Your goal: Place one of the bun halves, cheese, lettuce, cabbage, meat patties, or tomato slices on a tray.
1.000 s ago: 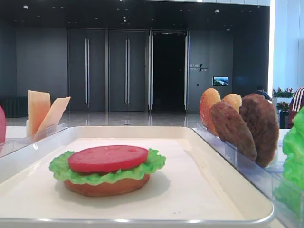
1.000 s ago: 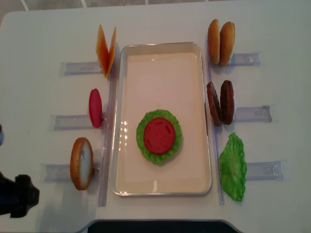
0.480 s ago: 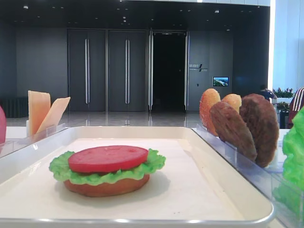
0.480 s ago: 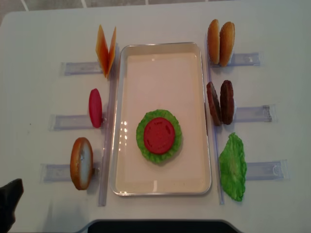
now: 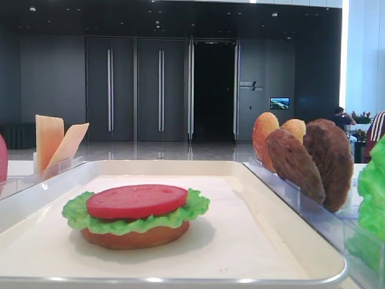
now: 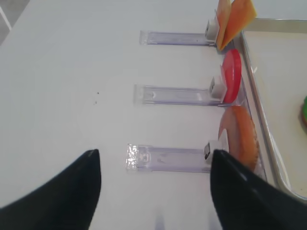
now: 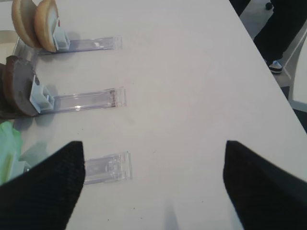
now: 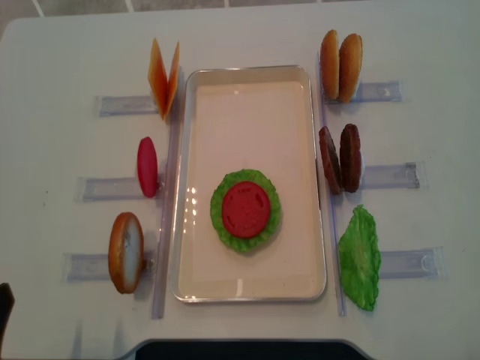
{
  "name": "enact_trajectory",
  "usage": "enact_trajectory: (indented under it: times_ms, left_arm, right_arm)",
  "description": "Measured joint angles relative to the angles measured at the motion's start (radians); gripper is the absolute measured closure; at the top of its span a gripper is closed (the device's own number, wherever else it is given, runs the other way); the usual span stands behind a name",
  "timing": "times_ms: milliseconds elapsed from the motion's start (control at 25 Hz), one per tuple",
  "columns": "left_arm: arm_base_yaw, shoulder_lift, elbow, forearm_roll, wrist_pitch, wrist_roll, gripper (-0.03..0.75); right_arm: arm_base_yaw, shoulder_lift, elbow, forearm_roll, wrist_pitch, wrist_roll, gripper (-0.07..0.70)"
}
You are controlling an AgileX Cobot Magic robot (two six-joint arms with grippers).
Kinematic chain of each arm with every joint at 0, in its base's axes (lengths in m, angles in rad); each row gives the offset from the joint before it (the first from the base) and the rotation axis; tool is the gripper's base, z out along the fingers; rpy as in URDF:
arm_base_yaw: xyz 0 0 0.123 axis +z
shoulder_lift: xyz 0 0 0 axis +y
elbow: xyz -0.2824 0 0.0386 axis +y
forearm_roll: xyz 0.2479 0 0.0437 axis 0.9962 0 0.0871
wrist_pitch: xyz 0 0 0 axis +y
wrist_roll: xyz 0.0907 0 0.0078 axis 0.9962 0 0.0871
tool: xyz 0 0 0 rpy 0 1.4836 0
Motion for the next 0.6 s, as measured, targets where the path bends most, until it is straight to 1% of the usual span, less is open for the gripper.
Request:
enact_trajectory:
  times_ms: [200, 600]
  left_arm:
    - [0.000, 0.000, 0.000, 0.001, 0.000, 0.000, 0.191]
    - [0.000, 0.000, 0.000, 0.001, 0.000, 0.000, 0.192]
  right_arm:
    - [0.000, 0.000, 0.000, 0.000, 0.000, 0.000, 0.044]
    - [0.000, 0.000, 0.000, 0.000, 0.000, 0.000, 0.044]
